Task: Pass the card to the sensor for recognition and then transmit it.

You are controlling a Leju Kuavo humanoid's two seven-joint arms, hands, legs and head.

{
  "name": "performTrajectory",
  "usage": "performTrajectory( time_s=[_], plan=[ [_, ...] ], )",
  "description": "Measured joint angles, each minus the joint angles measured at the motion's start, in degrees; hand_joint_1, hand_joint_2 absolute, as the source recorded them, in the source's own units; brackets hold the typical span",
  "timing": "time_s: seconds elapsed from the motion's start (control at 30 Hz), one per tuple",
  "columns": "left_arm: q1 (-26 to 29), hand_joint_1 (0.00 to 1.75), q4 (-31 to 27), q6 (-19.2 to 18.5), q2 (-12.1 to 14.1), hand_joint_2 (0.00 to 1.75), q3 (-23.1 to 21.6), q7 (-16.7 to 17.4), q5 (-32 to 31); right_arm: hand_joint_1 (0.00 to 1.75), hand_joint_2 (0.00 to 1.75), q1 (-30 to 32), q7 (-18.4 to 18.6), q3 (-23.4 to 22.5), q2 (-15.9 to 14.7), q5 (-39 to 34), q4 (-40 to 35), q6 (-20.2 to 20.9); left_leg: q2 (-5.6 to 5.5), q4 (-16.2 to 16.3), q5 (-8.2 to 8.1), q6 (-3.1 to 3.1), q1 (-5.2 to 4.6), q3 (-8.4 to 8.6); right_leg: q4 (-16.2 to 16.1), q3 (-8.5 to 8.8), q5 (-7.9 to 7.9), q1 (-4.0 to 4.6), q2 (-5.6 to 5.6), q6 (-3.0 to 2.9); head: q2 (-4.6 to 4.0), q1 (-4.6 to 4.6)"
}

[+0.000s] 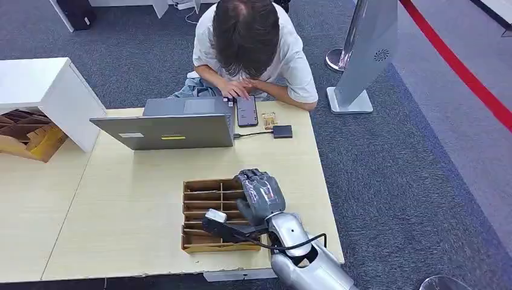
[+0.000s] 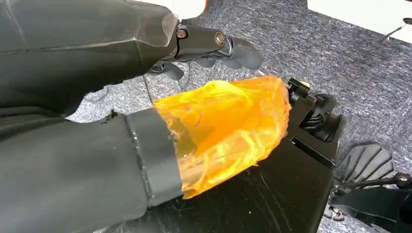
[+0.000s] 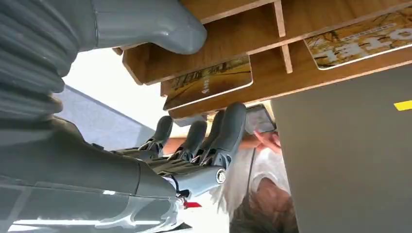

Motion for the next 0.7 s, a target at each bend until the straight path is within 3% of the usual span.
performTrajectory(
  time_s=[0.37,0.5,0.7],
  plan=[
    [0.0,0.0,0.0,-0.2,0.0,0.0,0.0,0.0,0.0,0.82,1.75,-0.2,0.0,-0.1,0.1,0.0,0.4,-0.4,0.0,0.0,0.0,0.0,0.0,0.0,0.0,0.0,0.0,0.0,0.0,0.0,0.0,0.0],
    [0.0,0.0,0.0,-0.2,0.0,0.0,0.2,0.0,-0.1,0.72,1.75,-0.3,-0.3,-0.2,0.1,-0.2,0.6,-0.7,0.0,0.0,0.0,0.0,0.0,0.0,0.0,0.0,0.0,0.0,0.0,0.0,0.0,0.0],
    [0.1,0.0,0.0,-0.2,0.0,0.0,0.3,0.0,-0.5,0.75,1.75,-0.3,-0.4,-0.3,0.1,-0.1,0.6,-0.7,0.0,0.0,0.0,0.0,0.0,0.0,0.0,0.0,0.0,0.0,0.0,0.0,0.0,0.0]
  ],
)
